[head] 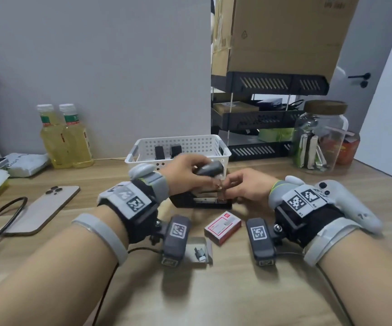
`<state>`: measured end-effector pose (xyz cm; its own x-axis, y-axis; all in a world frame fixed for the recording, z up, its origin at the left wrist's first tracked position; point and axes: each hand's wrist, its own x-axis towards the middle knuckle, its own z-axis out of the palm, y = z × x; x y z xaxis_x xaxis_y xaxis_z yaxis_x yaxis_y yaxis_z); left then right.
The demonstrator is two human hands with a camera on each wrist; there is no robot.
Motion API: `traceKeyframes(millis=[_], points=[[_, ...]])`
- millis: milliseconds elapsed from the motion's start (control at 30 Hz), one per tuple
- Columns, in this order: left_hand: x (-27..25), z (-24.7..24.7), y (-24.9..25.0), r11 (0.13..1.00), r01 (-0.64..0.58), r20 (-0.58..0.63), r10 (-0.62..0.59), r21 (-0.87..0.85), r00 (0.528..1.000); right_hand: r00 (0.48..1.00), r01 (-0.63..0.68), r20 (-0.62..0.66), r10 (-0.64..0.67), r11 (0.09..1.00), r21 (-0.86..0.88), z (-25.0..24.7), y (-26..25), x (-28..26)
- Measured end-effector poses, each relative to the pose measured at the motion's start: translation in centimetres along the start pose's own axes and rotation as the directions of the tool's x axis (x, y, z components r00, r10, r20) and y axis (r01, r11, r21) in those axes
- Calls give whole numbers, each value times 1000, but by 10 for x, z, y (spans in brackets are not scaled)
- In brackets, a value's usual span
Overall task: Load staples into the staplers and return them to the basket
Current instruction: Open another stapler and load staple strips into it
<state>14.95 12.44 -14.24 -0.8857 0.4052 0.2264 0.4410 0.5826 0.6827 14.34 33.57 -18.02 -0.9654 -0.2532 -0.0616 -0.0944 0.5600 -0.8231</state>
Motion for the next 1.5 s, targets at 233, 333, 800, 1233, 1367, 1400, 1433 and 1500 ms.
traceKeyframes(millis=[233, 333, 800, 1233, 1367, 1400, 1433, 1500], points=[[-49, -47, -49, 578, -73, -253, -238, -813, 938, 999, -16, -35, 18, 999, 42, 3, 0, 1], [-66, -53, -68, 562, -34, -236, -291, -826, 927, 998, -32, -55, 35, 997, 64, 6, 1, 4], [-82, -56, -70, 776, 31, -462, -407, -629, 788, 984, 82, -159, -81, 997, 0, -1, -19, -19], [-92, -37, 10, 992, -19, 405, -33, 124, 914, 874, 405, 477, -91, 678, -613, 52, -94, -91], [-99, -32, 20, 887, -172, 479, -61, 428, 876, 876, 422, 464, -129, 669, -612, 56, -92, -97], [-100, -29, 23, 867, -188, 486, -69, 461, 871, 877, 425, 461, -135, 665, -614, 57, -93, -98], [-101, -26, 26, 852, -197, 486, -75, 485, 871, 879, 425, 457, -137, 661, -618, 58, -93, -98], [-102, -22, 29, 838, -193, 475, -88, 511, 876, 885, 422, 444, -142, 650, -632, 60, -94, -98]])
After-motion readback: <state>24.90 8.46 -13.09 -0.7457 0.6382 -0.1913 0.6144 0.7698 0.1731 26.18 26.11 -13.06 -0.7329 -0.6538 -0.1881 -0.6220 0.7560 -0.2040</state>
